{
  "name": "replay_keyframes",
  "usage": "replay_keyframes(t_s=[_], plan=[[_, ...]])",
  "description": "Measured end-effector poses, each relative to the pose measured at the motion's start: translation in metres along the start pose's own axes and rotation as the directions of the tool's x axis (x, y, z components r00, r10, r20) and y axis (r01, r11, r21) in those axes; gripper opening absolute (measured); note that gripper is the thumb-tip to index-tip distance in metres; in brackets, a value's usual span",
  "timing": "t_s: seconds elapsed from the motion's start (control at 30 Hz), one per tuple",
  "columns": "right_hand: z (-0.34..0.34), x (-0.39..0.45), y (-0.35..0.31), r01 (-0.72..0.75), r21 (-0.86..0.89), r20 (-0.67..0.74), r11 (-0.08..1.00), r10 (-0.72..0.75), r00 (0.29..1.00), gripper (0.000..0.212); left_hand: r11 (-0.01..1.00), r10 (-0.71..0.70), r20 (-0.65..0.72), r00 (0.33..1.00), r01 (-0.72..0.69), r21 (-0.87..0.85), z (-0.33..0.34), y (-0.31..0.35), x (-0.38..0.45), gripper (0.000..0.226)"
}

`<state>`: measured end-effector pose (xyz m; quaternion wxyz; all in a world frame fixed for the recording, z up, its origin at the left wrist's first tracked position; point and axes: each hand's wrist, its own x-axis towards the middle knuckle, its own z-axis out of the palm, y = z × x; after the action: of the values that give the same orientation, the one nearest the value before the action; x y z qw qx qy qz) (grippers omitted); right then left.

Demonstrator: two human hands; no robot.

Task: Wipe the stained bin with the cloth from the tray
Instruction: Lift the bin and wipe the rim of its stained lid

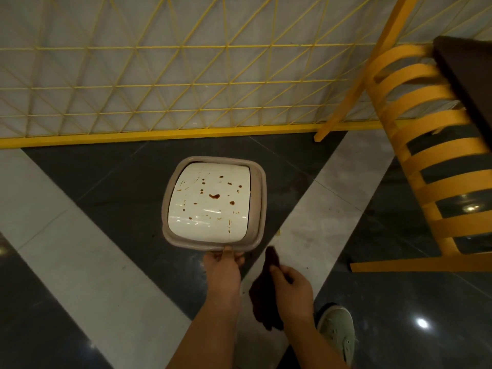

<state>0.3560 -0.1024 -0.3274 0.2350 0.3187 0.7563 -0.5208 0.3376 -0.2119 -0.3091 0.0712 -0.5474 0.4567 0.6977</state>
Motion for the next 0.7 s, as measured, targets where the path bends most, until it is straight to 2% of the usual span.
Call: replay_keyframes(t_s=[0.1, 0.17, 0.23, 0.37, 0.53, 0.7], plan=[[0.012, -0.006, -0.018, -0.034, 0.346, 0.060, 0.938, 0.014, 0.998, 0.017, 1.000, -0.002, 0.029, 1.000, 0.002, 0.009, 0.001, -0.003, 0.000, 0.028], [0.028, -0.007, -0.031, -0.082, 0.448, 0.097, 0.890, 0.043, 0.994, 0.013, 1.000, -0.006, 0.001, 1.000, 0.006, 0.010, 0.001, -0.001, -0.001, 0.029], [0.044, -0.009, -0.032, -0.115, 0.486, 0.071, 0.866, 0.092, 0.993, 0.016, 1.000, -0.011, -0.014, 1.000, 0.011, 0.005, 0.001, 0.002, -0.001, 0.026], [0.050, -0.005, -0.035, -0.075, 0.506, -0.011, 0.859, 0.093, 0.996, 0.019, 1.000, -0.007, -0.004, 1.000, 0.007, -0.002, 0.000, 0.001, 0.000, 0.022], [0.050, 0.018, -0.054, -0.047, 0.484, -0.098, 0.874, 0.108, 0.989, 0.026, 0.997, 0.072, -0.003, 0.997, -0.072, 0.020, 0.003, -0.001, 0.000, 0.035], [0.061, -0.007, -0.035, -0.061, 0.527, -0.068, 0.847, 0.114, 0.991, 0.023, 0.999, 0.036, 0.021, 0.999, -0.037, 0.024, 0.000, 0.000, -0.003, 0.032]])
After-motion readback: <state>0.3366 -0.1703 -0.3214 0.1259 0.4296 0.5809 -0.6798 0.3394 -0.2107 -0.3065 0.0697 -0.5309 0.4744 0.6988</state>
